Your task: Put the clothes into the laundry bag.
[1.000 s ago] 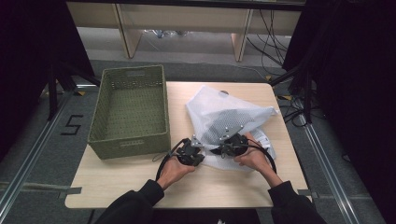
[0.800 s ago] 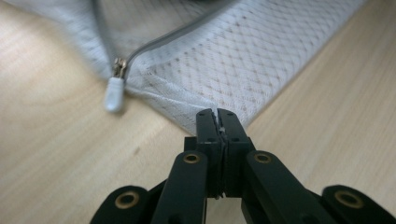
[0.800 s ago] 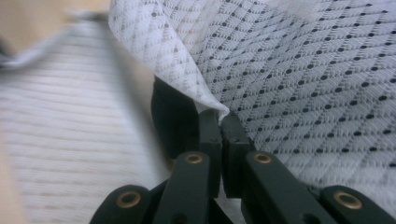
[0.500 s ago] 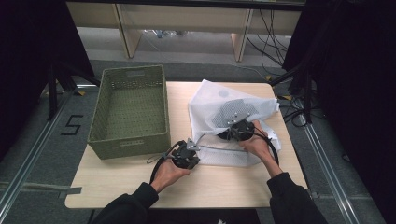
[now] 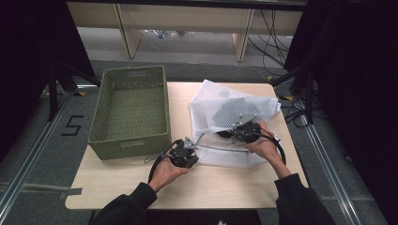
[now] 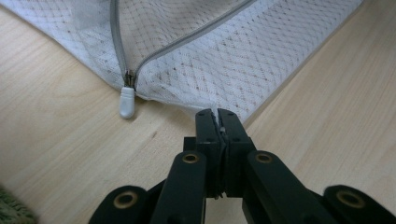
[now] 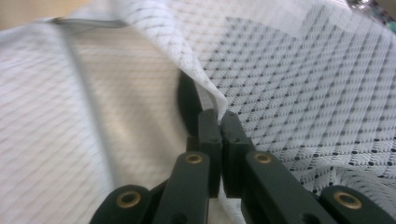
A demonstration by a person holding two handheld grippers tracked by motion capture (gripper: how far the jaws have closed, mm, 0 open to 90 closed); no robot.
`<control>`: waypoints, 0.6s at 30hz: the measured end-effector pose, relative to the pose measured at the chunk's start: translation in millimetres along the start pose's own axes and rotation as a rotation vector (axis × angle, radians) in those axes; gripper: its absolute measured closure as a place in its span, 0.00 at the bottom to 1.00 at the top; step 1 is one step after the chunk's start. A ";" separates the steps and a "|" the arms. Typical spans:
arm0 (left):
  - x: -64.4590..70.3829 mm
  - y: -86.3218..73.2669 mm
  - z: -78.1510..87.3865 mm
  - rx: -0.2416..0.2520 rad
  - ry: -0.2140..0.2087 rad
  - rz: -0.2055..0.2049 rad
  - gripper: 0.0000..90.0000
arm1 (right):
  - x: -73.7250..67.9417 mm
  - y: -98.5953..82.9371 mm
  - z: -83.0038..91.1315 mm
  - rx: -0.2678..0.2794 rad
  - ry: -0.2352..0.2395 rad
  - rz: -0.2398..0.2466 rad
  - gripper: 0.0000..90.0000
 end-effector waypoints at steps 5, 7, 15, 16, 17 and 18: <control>-2.3 -2.5 8.0 0.012 0.003 -0.009 0.97 | -17.3 -14.0 5.1 -0.038 0.003 0.083 1.00; -3.2 -4.9 10.7 0.021 0.015 0.009 0.97 | -26.2 -26.0 0.3 -0.087 0.028 0.084 1.00; 5.7 -16.2 17.3 0.020 -0.003 -0.002 0.97 | -34.2 -45.2 -6.8 -0.151 0.059 0.107 1.00; 8.4 -17.6 18.3 0.008 -0.010 -0.011 0.97 | -33.9 -45.5 -7.0 -0.149 0.058 0.106 1.00; 10.7 -18.9 17.9 0.001 -0.018 -0.018 0.97 | -33.9 -46.3 -7.2 -0.149 0.056 0.109 1.00; 14.2 -20.1 17.0 0.002 -0.020 -0.018 0.97 | -33.4 -47.0 -7.6 -0.148 0.055 0.111 1.00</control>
Point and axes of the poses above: each handheld gripper's, and its own axes: z roughly backward along the jaws, y roughly out of its top, x roughly to its right, the point moved 7 cm from there along -z, roughly forward along the jaws, and after that the axes turned 7 degrees about -z, right-handed, at the moved point
